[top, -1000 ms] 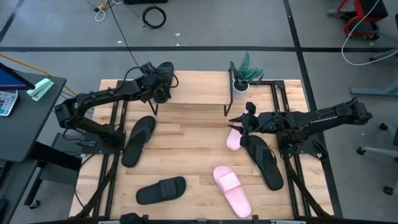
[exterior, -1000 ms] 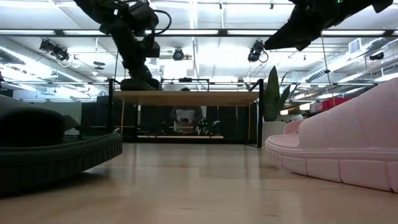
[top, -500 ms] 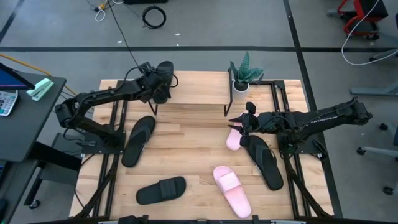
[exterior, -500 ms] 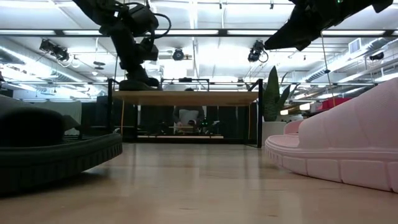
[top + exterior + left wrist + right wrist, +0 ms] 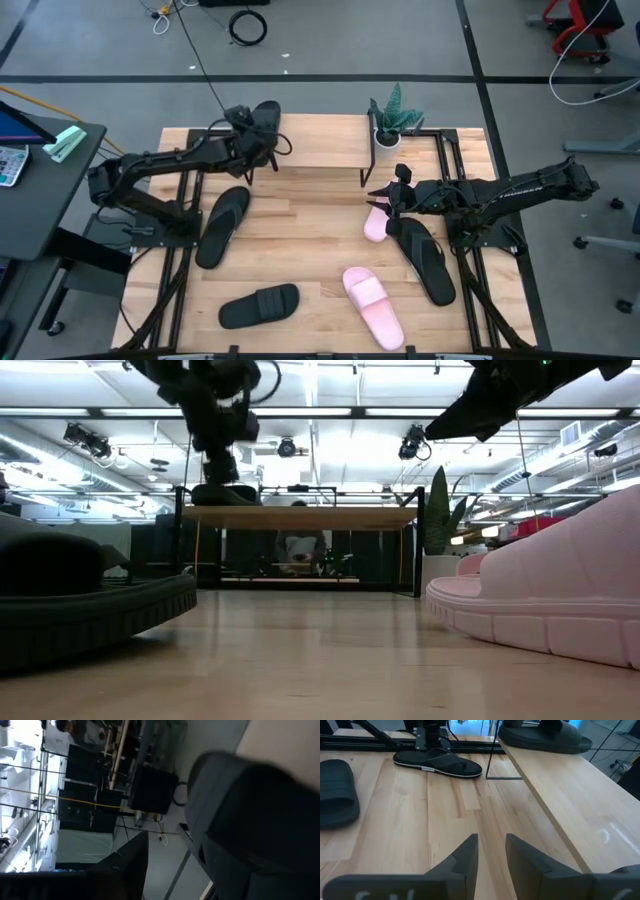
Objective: Pick and place slides into the shelf
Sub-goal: Put the top black slides on the shelf, then put the black slides on the shelf
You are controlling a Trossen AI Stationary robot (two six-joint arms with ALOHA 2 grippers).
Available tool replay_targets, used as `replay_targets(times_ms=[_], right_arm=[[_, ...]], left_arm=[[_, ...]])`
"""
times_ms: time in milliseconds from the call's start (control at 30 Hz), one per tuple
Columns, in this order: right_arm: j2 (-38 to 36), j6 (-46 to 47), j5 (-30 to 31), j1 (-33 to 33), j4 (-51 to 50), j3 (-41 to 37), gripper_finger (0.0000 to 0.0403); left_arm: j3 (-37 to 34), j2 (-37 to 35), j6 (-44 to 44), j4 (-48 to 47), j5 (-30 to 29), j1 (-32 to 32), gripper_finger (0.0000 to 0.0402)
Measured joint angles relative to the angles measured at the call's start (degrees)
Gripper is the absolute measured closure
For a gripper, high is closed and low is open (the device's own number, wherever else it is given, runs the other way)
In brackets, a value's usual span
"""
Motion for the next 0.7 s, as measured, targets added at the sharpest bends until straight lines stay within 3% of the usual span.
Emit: replay_targets(times_ms=[200, 400, 467, 633, 700], right_arm=[[0.00, 0.00, 0.00, 0.00, 0.17, 0.00, 0.0298], [0.00, 0.00, 0.02, 0.00, 0.10, 0.00, 0.0298], [0.00, 0.11, 0.00, 0.04, -0.07, 0.00, 0.0298], [0.00, 2.01, -0.02, 0.09, -0.26, 0.00, 0.0298], [0.00, 2.06, 0.00, 0.09, -0.28, 0.00, 0.0298]], left_arm=[[7.55, -4.14, -1.28, -3.13, -0.26, -8.11, 0.0224], [15.51, -5.95, -6.52, -21.22, 0.99, -20.17, 0.0235], [17.33, -5.88, -13.26, -28.71, 6.29, -24.69, 0.0239], [18.45, -5.81, -24.72, -41.35, 26.73, -34.53, 0.0255], [18.45, -5.81, -28.19, -44.39, 30.74, -38.41, 0.0266]])
